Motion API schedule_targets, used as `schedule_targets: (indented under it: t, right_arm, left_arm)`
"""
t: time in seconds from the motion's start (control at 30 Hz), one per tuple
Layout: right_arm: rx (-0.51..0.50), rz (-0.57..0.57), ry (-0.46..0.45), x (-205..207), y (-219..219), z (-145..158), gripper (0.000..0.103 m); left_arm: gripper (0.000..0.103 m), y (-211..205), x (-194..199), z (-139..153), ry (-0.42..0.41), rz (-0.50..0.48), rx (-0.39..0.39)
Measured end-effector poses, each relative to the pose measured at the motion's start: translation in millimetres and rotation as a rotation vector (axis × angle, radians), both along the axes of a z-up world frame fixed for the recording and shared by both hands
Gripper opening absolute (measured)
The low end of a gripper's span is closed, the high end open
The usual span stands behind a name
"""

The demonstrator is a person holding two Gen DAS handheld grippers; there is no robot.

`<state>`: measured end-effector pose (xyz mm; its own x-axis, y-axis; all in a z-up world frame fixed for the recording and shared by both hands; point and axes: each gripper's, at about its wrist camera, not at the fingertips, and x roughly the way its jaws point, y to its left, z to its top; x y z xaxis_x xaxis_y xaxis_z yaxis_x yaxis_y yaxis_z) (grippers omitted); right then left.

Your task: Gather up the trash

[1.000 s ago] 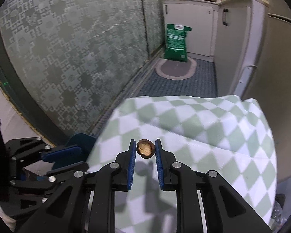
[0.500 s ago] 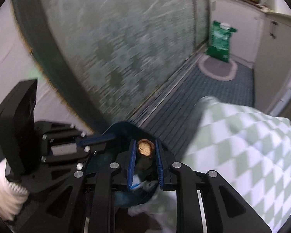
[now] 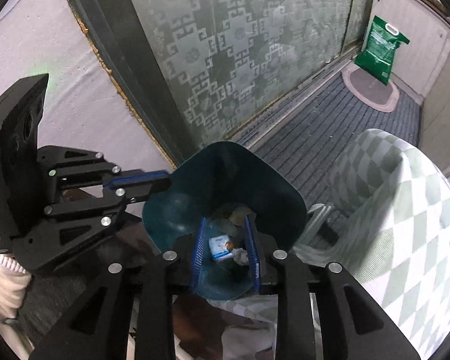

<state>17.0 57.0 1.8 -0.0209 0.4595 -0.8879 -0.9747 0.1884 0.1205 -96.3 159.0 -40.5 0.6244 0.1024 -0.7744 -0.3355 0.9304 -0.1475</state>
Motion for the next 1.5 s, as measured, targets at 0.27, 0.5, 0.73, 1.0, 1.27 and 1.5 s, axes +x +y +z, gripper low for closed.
schedule_targets:
  t: [0.27,0.5,0.73,1.0,1.27,1.5]
  right_arm:
    - [0.091,-0.085,-0.081,6,-38,41,0.053]
    - [0.168,-0.194,-0.126,4,-92,57,0.074]
    - [0.23,-0.292,-0.272,-12,-151,70,0.098]
    - [0.267,-0.44,-0.276,-5,-199,63,0.1]
    - [0.282,-0.403,-0.277,-10,-192,62,0.1]
    - [0.297,-0.405,-0.269,-13,-192,64,0.1]
  left_arm:
    - [0.006,-25,-4,-2,0.012,0.004,0.028]
    - [0.045,-51,-9,8,-0.041,0.039,0.073]
    - [0.097,-68,-18,28,-0.132,0.091,0.145]
    - [0.1,-89,-19,37,-0.142,0.087,0.219]
    - [0.1,-96,-21,38,-0.148,0.105,0.227]
    - [0.1,-95,-23,39,-0.159,0.124,0.229]
